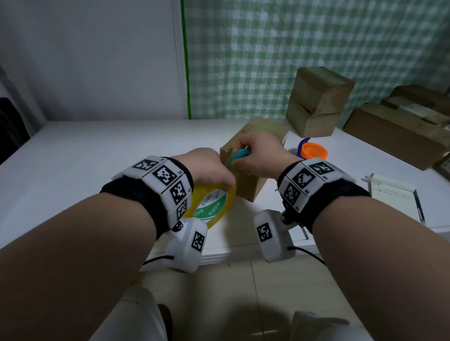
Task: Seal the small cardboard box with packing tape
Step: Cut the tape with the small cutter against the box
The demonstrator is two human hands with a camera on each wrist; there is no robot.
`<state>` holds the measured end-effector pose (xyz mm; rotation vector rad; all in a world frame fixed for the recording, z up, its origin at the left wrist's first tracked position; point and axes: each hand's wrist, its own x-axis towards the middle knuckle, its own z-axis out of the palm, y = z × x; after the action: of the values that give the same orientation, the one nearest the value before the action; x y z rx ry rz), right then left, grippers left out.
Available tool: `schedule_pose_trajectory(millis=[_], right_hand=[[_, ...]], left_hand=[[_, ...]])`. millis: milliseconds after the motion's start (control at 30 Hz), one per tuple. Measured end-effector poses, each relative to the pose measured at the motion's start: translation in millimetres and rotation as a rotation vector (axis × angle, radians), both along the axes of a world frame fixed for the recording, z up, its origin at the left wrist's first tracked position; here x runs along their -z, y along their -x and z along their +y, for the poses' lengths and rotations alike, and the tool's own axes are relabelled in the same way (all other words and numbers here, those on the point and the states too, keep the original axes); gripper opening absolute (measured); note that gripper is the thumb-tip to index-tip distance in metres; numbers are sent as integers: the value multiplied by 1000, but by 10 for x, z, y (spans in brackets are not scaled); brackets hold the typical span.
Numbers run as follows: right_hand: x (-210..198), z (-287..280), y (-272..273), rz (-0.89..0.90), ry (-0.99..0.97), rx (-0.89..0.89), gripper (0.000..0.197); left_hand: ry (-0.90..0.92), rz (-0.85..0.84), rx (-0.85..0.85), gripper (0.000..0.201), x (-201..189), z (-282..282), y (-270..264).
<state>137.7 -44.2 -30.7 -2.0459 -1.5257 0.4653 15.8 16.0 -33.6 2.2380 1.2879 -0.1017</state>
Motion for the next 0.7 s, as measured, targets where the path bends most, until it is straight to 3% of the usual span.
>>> schedule_pose_trajectory(millis=[233, 333, 700], right_hand=[[-38, -23, -12, 78, 44, 21, 21], [-53, -32, -13, 36, 55, 9, 11], [-43, -69, -36, -39, 86, -4, 21]], left_hand=[[6, -5, -8, 39, -16, -22, 4], [3, 3, -4, 39, -18, -30, 3], [13, 17, -10, 42, -45, -56, 14]])
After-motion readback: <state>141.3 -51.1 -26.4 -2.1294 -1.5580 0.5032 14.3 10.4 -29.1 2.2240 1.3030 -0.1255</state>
